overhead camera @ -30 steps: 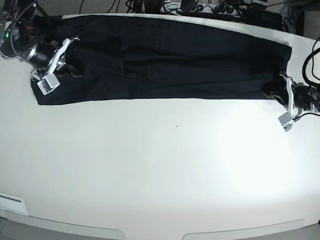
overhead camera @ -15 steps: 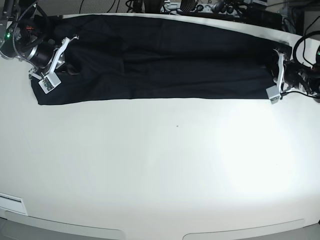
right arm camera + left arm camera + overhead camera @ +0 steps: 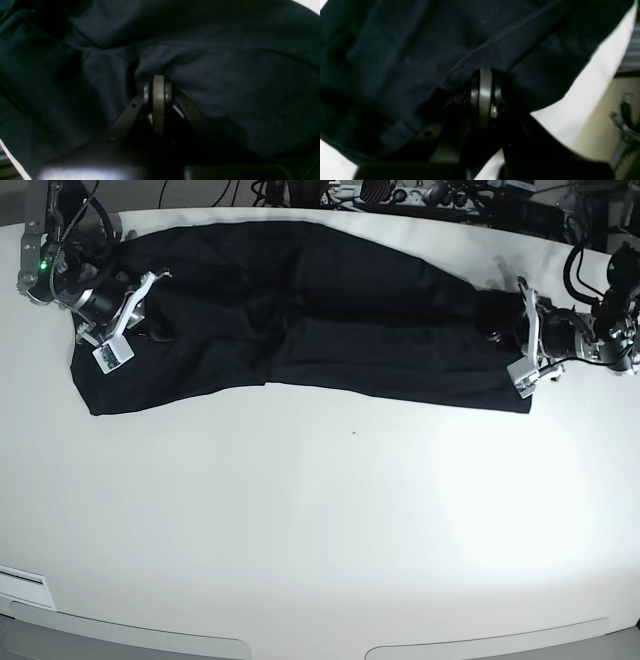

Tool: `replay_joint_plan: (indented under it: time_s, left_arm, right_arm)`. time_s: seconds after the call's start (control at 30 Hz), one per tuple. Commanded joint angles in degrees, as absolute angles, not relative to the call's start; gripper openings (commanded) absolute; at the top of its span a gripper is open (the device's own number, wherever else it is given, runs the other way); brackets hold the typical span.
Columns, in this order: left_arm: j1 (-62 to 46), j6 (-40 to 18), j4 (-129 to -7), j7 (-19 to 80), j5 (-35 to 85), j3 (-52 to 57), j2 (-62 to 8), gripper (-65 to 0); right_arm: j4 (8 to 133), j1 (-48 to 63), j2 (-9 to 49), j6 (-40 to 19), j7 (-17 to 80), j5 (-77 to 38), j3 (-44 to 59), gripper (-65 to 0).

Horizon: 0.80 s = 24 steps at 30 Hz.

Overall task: Fold the T-shirt properly
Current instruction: 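Lower the shirt ends and open both grippers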

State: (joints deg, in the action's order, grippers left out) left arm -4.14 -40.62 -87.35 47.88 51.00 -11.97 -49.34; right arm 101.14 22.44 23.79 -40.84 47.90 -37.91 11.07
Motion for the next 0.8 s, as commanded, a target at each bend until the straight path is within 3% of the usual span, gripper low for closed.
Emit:
replay_joint_plan:
  time_s: [0.0,0.33,0.53,0.77]
  left_arm:
    - [-5.1,-36.6,-86.5,53.3,40.8,-12.6,-49.5,-65.0]
    - [-4.9,-31.8,-86.1,51.1,31.7,-12.6,-49.3,-65.0]
    - [-3.9,-27.7,-86.0,45.0,29.1,-12.6,-49.5,-65.0]
    - [0.8,-27.8,-86.0,54.2,35.8,-12.6,-49.6,-65.0]
  right_arm:
    - [101.0,21.8,24.5,-40.0,50.1,-33.8,11.1,-65.0]
    - [101.0,16.6,29.0,-31.7,45.1,-23.8,11.1,-65.0]
    - [101.0,14.8,29.7,-30.3,43.8,-23.7,11.1,-65.0]
    - [101.1,8.5,29.7,-29.6,46.2,-24.1,11.3,-65.0]
